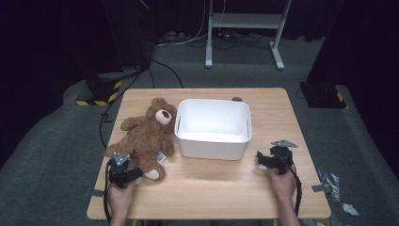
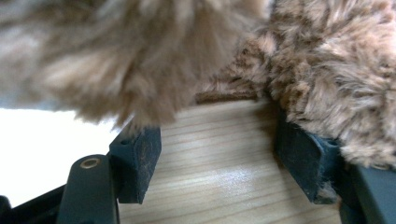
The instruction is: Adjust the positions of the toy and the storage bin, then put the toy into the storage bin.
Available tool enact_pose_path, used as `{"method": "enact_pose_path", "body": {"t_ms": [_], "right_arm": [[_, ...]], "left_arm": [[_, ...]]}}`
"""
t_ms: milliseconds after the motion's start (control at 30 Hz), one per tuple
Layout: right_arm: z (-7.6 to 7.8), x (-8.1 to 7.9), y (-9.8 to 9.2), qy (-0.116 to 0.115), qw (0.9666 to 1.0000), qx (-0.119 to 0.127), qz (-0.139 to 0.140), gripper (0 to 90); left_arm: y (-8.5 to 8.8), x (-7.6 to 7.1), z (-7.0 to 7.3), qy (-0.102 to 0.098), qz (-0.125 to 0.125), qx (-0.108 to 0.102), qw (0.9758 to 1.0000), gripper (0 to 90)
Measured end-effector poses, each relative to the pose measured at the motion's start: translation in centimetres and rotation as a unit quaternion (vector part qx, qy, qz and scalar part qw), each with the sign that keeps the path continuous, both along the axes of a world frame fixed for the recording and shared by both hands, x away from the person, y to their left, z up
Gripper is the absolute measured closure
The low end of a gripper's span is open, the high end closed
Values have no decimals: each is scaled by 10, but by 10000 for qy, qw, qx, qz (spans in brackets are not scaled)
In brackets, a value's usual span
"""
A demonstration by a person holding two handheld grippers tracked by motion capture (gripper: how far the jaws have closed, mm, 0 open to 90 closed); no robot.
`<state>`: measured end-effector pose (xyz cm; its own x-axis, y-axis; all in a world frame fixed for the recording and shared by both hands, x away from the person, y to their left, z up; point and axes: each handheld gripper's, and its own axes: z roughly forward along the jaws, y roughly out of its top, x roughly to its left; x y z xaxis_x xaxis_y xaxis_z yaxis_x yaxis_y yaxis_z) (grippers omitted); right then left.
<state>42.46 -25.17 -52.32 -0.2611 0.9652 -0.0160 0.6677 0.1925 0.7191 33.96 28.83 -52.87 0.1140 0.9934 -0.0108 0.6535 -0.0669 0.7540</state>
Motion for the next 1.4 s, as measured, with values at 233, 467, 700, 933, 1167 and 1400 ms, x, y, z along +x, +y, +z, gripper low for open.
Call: {"method": "enact_pose_path", "body": {"t_ms": [233,467,700,933,1167,1400], "right_arm": [[0,0,0,2,10000,1,3,179],[0,0,0,-9,10000,-6,16,176],[0,0,-1,-8,10000,-7,22,175],[0,0,-1,-9,10000,-7,23,175],[0,0,0,19,10000,13,8,175],[0,0,0,-3,10000,-2,21,175]], "left_arm": [[0,0,0,14,-2,28,10000,317],[0,0,0,19,-6,22,10000,308],[-4,-5,0,46,98,7,9999,291],[-4,-5,0,48,176,5,9998,268],[-4,-11,0,7,309,-32,9995,309],[1,-16,6,6,353,-332,9988,303]]}}
